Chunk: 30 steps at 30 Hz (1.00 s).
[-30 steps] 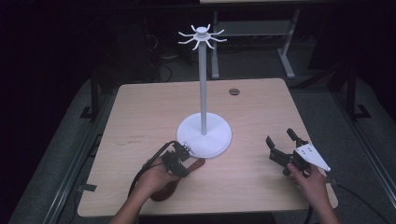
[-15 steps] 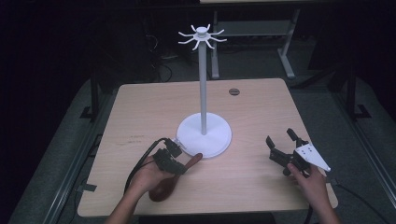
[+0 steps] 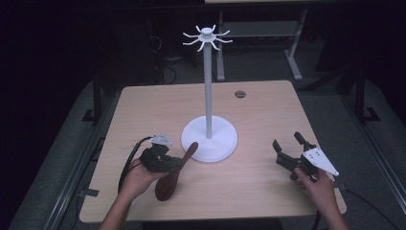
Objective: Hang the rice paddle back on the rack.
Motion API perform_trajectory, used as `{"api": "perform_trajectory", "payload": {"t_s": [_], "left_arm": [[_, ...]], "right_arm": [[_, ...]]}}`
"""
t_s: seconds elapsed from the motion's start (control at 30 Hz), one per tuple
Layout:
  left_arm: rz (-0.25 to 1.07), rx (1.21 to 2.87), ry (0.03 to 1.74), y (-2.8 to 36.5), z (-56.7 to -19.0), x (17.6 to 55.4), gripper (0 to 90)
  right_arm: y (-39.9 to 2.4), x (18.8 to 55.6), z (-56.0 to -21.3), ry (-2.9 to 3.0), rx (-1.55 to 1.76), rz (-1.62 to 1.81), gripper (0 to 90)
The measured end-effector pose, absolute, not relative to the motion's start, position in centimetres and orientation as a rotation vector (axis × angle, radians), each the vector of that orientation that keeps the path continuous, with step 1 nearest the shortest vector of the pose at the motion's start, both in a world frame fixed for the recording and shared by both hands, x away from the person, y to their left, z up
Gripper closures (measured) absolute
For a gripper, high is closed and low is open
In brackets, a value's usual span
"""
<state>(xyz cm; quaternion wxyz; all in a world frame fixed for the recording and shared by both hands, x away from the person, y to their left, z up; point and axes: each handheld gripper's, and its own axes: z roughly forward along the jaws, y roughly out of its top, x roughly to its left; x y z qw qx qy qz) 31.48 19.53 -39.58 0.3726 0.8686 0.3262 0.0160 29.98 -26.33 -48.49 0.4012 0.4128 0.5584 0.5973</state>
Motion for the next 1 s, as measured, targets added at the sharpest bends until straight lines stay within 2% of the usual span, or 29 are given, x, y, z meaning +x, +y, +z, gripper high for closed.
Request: {"api": "perform_trajectory", "payload": {"t_s": [0.47, 1.0], "left_arm": [[0.082, 2.032, 0.809, 23.0, -37.8, 31.0, 78.0], [0.134, 1.978, 0.786, 24.2, -36.7, 30.8, 78.0]], "right_arm": [[-26.3, 30.0, -48.5, 1.411, 1.044, 1.510, 13.3], [-26.3, 30.0, -48.5, 1.412, 1.043, 1.509, 13.3]]}}
